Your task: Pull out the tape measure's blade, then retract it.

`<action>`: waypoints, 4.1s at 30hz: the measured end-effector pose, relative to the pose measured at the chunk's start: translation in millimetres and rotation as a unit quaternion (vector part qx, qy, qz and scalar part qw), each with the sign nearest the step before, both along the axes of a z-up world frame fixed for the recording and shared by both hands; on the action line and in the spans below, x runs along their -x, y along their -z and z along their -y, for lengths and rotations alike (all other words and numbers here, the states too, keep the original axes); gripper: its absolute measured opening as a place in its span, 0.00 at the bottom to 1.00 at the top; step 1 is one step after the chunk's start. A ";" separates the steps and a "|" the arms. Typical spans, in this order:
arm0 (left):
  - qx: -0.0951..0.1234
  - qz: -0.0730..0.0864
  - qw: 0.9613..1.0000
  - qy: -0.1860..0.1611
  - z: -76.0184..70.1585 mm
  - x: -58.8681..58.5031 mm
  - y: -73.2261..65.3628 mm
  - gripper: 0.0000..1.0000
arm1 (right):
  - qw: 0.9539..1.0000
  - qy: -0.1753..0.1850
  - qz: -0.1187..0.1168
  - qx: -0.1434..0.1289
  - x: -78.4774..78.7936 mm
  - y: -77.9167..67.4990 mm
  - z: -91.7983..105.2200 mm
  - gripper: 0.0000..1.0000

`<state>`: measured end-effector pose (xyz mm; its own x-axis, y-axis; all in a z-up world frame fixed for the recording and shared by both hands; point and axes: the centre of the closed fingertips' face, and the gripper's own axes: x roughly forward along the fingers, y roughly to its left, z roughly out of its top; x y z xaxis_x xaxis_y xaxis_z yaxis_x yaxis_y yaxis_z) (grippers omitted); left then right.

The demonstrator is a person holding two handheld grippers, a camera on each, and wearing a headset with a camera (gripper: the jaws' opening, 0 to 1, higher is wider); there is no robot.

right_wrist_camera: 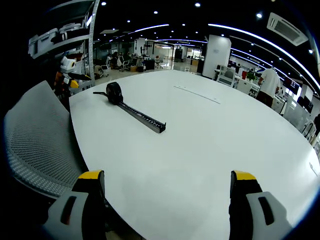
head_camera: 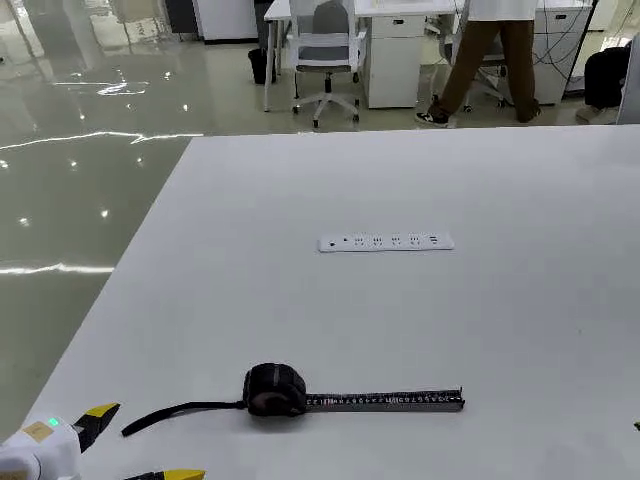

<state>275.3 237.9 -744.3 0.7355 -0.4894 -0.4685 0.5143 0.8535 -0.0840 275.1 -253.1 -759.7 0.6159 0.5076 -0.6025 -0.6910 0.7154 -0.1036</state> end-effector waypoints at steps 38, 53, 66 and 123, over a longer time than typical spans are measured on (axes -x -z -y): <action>-0.009 -0.011 0.999 -0.045 11.4 -17.6 -12.5 1.00 | 0.998 -0.053 0.000 0.036 -13.6 -4.0 -12.3 1.00; -0.017 -0.022 0.997 -0.068 91.9 -52.1 -3.5 1.00 | 0.987 -0.141 -0.001 0.073 -53.6 -17.2 -47.1 1.00; -0.020 0.004 0.997 -0.069 124.1 -71.2 21.9 1.00 | 0.967 -0.226 -0.023 0.119 -83.3 4.4 -93.0 0.98; 0.036 0.007 0.985 -0.166 108.0 -103.4 41.4 0.91 | 0.885 -0.328 -0.179 0.277 -106.6 84.6 -119.6 0.11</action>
<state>378.8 129.9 -785.8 0.8665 -0.2527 -0.4304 0.2095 0.9669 -0.1459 381.7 -133.5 -844.3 0.0166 0.2500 -0.9681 -0.9985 0.0553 -0.0028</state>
